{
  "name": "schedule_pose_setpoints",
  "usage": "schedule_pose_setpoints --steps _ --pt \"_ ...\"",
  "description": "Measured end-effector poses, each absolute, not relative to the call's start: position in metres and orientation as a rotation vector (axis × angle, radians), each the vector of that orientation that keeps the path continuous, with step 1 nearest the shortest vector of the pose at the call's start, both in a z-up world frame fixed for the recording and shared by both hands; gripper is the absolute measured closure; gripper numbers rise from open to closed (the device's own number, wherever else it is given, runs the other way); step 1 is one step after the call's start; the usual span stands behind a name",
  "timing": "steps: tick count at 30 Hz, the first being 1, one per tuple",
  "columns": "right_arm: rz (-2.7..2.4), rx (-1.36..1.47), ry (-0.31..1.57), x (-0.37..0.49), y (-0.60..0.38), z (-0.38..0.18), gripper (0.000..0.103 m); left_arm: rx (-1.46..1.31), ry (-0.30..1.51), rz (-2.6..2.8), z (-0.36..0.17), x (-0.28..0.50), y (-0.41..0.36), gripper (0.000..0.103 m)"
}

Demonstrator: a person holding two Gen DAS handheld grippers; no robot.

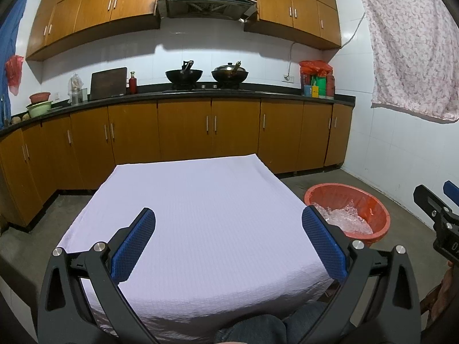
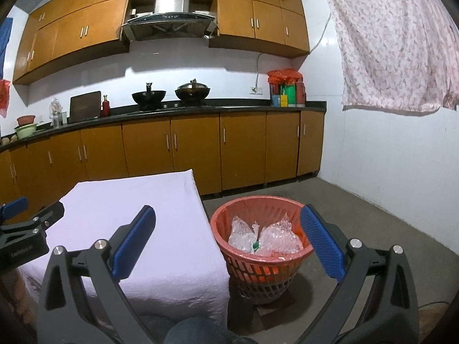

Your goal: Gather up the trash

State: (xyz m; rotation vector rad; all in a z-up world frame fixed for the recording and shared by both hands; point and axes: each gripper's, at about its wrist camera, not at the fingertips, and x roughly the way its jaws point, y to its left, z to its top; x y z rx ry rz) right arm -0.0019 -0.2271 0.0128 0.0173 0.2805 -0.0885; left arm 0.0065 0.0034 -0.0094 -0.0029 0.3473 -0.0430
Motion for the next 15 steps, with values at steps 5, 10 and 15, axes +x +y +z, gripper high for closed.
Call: schedule_pose_setpoints --steps 5,10,15 --pt "-0.105 -0.002 0.268 -0.0039 -0.2238 0.0150 0.004 -0.001 0.342 -0.044 -0.0086 0.0042 0.0033 0.002" --pt "-0.125 0.007 0.266 -0.0048 -0.2268 0.0164 0.004 -0.001 0.341 -0.046 -0.0083 0.0036 0.0037 0.002" --pt "-0.135 0.019 0.268 -0.0049 -0.2301 0.0168 0.004 0.001 0.342 -0.049 -0.0076 0.0027 0.0027 0.002"
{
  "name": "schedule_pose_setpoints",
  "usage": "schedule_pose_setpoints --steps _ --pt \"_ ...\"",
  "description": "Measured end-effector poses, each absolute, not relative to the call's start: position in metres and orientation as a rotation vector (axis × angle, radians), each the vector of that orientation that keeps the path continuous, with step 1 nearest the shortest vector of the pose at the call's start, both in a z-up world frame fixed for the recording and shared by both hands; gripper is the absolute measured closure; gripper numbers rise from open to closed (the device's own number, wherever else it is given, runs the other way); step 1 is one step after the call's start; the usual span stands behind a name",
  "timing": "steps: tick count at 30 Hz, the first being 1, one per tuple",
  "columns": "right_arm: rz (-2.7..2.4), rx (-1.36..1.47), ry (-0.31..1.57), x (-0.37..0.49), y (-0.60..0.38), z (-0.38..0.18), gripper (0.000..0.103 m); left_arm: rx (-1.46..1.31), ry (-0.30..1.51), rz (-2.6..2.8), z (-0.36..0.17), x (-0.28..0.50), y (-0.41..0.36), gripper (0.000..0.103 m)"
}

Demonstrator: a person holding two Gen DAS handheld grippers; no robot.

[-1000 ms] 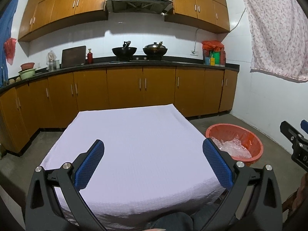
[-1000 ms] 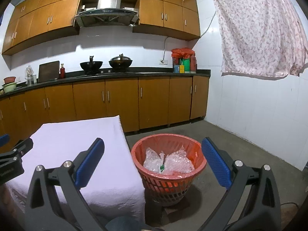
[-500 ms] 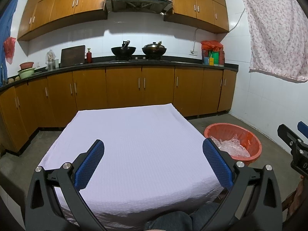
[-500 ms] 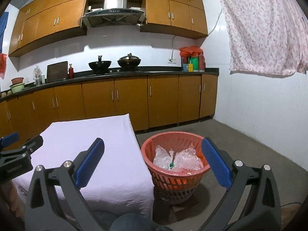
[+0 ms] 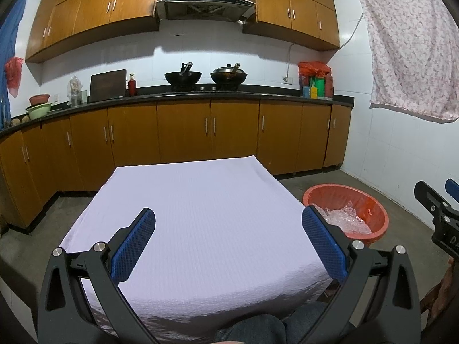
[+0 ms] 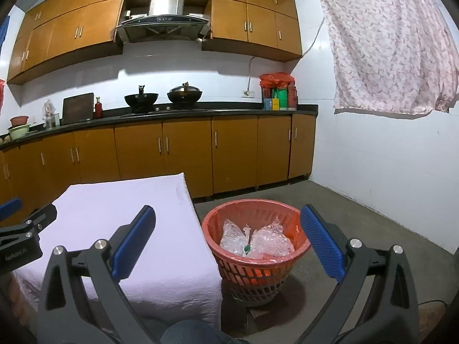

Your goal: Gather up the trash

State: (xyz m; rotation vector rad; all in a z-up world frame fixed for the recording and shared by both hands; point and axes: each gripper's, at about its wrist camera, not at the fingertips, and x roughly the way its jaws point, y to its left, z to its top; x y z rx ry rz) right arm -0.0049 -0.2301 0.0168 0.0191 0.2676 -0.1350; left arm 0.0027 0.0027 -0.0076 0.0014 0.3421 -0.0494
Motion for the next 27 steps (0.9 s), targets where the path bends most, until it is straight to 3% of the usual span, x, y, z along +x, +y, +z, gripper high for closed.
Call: schedule_pose_setpoints --steps 27 --pt "-0.152 0.026 0.271 -0.0062 -0.2357 0.0145 0.004 0.010 0.349 -0.065 -0.0059 0.0015 -0.0025 0.002"
